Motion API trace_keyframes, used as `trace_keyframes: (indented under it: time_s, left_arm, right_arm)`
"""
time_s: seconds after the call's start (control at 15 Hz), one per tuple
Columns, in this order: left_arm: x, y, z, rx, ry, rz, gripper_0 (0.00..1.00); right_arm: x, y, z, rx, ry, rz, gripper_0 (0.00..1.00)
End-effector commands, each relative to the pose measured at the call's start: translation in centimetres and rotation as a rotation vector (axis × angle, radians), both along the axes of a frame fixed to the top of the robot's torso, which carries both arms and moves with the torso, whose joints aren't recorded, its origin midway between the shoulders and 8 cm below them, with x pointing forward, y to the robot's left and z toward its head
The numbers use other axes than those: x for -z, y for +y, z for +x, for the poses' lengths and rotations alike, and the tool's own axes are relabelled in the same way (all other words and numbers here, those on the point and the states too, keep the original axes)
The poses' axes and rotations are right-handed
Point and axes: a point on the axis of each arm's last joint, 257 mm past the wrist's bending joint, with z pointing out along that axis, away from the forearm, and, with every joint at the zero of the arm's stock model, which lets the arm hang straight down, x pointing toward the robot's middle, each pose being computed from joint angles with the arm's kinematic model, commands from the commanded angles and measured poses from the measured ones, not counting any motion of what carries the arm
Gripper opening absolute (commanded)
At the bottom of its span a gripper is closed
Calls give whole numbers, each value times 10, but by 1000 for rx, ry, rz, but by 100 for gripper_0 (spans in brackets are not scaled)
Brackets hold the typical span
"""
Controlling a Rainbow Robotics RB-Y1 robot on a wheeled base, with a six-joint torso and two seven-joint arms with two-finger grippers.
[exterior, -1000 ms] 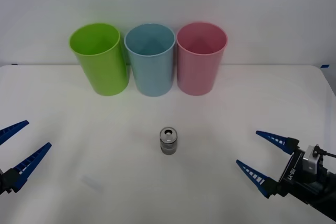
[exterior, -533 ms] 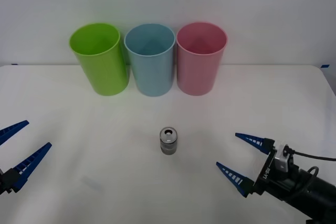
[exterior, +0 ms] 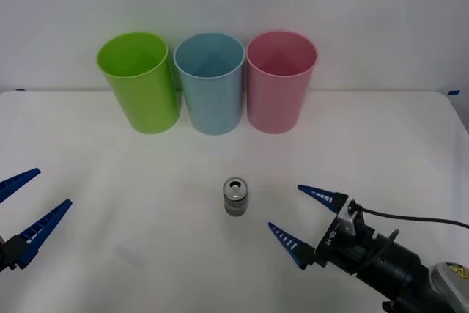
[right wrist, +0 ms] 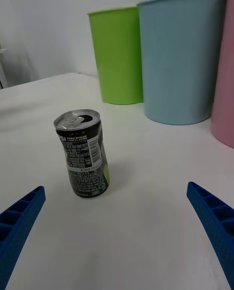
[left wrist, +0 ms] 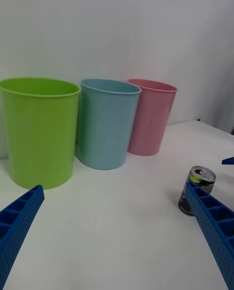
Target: Grasp the object on the table and drop it into the matching bin: aluminum can to the light blue bin, PET bottle to the pink bin.
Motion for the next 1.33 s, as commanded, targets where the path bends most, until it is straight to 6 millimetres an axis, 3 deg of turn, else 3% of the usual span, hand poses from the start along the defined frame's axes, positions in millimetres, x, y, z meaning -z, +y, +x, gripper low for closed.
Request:
trace_keyframes:
  time_s: [0.07, 1.0, 1.33]
  left_arm:
    - [0, 0, 0, 0, 0, 0, 100]
    - [0, 0, 0, 0, 0, 0, 100]
    - [0, 0, 0, 0, 0, 0, 100]
  right_arm:
    - [3, 12, 3, 0, -1, -12, 100]
    - [7, 88, 17, -42, -36, -87, 100]
    - [22, 116, 33, -81, -20, -100, 100]
